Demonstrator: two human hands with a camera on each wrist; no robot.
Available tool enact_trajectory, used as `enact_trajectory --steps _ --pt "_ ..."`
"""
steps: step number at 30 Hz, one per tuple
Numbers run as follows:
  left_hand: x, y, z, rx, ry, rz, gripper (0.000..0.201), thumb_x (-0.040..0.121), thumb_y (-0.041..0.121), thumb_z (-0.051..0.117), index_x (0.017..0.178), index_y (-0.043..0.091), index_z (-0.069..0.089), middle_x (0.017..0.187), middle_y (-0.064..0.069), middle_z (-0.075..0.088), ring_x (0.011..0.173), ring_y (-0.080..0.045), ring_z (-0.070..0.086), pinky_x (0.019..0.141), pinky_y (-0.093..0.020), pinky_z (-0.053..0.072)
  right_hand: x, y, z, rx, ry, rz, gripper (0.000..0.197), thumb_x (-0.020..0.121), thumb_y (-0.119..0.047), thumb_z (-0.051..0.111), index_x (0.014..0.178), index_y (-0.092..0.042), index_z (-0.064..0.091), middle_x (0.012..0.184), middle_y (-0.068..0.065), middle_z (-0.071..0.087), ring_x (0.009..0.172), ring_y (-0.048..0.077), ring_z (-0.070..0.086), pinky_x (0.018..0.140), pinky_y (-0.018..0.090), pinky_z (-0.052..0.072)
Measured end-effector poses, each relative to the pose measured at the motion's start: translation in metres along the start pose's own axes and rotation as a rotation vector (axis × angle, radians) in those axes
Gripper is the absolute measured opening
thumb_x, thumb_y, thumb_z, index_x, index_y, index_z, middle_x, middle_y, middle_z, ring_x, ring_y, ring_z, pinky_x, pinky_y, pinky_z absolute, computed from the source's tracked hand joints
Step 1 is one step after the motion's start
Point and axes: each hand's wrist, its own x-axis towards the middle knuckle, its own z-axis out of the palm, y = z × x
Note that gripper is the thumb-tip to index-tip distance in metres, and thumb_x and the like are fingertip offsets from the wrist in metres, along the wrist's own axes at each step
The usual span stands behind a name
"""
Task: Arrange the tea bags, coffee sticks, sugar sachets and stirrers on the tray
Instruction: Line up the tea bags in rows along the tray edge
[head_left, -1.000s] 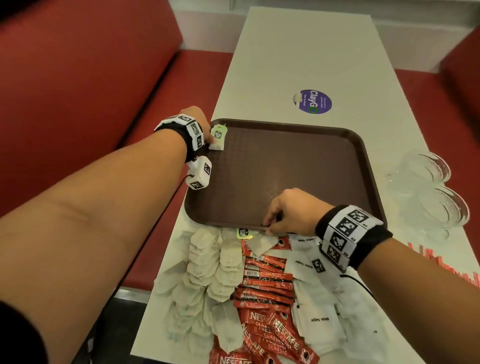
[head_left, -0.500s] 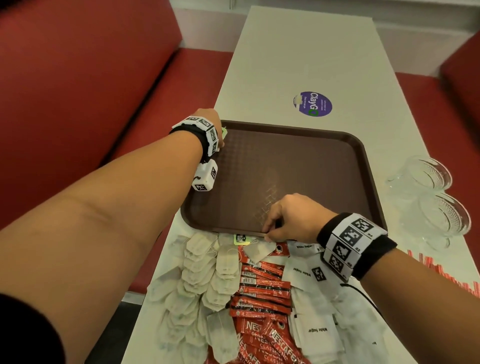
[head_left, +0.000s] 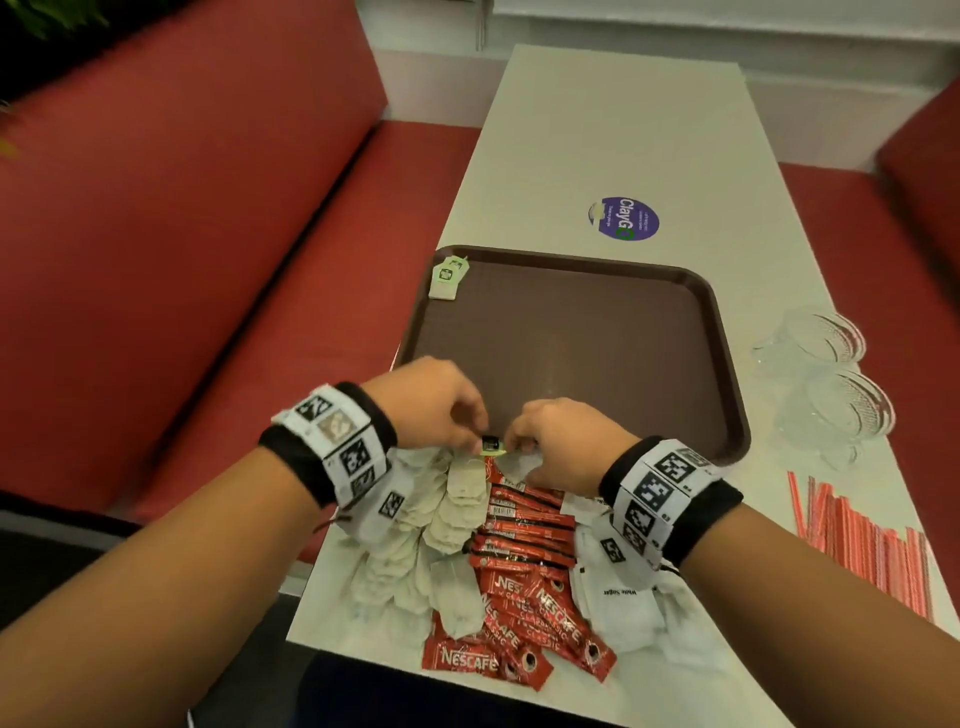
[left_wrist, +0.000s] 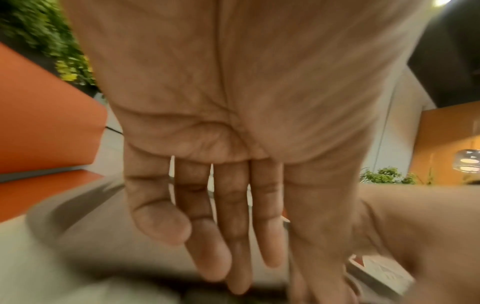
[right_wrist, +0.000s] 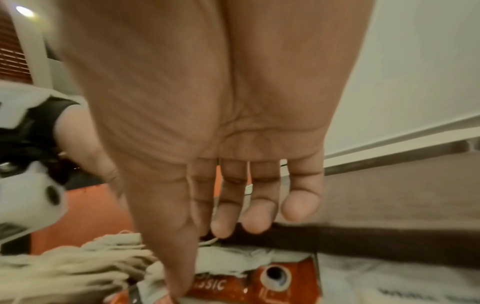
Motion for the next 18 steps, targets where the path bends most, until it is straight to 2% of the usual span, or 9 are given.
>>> enact_trajectory --steps 4,7,9,11,13,15,18 --pt "-0.020 -0.002 0.032 -0.023 -0.054 -0.053 0.044 0.071 0.048 0.083 0.110 0.032 0.072 0.090 0.019 0.065 0.079 0.004 0.058 0.066 -0.013 0.042 0.002 -0.004 0.006 -0.099 -0.009 0.039 0.038 0.087 -0.025 0.068 0.124 -0.032 0.065 0.102 -0.005 0.047 0.103 0.024 0.059 0.080 0.034 0.048" --pt "-0.025 -0.003 0.040 -0.045 -0.013 -0.060 0.050 0.068 0.050 0.084 0.113 0.033 0.072 0.102 0.016 0.070 0.090 -0.002 0.062 0.083 -0.023 0.052 0.002 -0.005 0.007 -0.102 0.000 0.056 0.035 0.091 -0.022 0.064 0.123 -0.032 0.068 0.100 -0.007 0.042 0.107 0.023 0.058 0.086 0.034 0.049" --pt "-0.028 -0.001 0.042 -0.045 0.007 -0.065 0.049 0.070 0.048 0.083 0.114 0.031 0.072 0.105 0.014 0.071 0.092 -0.004 0.064 0.087 -0.027 0.054 -0.001 -0.004 0.005 -0.071 0.015 0.067 0.028 0.091 -0.026 0.063 0.117 -0.031 0.072 0.100 -0.008 0.044 0.108 0.021 0.057 0.088 0.035 0.050" --pt "-0.029 0.001 0.046 -0.020 0.036 -0.063 0.044 0.073 0.044 0.079 0.115 0.030 0.072 0.106 0.012 0.072 0.093 -0.005 0.065 0.087 -0.029 0.055 -0.005 -0.004 0.003 -0.014 0.042 0.083 0.022 0.092 -0.039 0.063 0.106 -0.027 0.076 0.096 -0.009 0.050 0.102 0.019 0.058 0.084 0.035 0.051" --pt "-0.031 0.003 0.049 -0.004 0.068 -0.063 0.040 0.077 0.039 0.073 0.116 0.031 0.071 0.108 0.012 0.072 0.092 -0.005 0.065 0.087 -0.028 0.055 -0.009 -0.003 0.001 0.047 0.081 0.098 0.033 0.094 -0.050 0.059 0.097 -0.022 0.077 0.095 -0.006 0.062 0.093 0.018 0.061 0.082 0.036 0.052" --pt "-0.031 0.004 0.050 0.002 0.070 -0.060 0.040 0.079 0.038 0.068 0.118 0.032 0.069 0.108 0.012 0.072 0.092 -0.005 0.065 0.086 -0.027 0.054 -0.012 -0.002 -0.001 0.108 0.146 0.113 0.032 0.095 -0.043 0.054 0.089 -0.018 0.073 0.089 0.000 0.069 0.084 0.021 0.064 0.077 0.037 0.054" --pt "-0.032 0.004 0.049 -0.004 0.039 -0.036 0.047 0.076 0.045 0.073 0.121 0.035 0.065 0.106 0.015 0.070 0.092 -0.005 0.063 0.084 -0.028 0.053 -0.017 -0.001 -0.001 0.198 0.247 0.119 0.031 0.096 -0.034 0.051 0.072 -0.015 0.053 0.069 0.003 0.061 0.064 0.024 0.057 0.061 0.034 0.047"
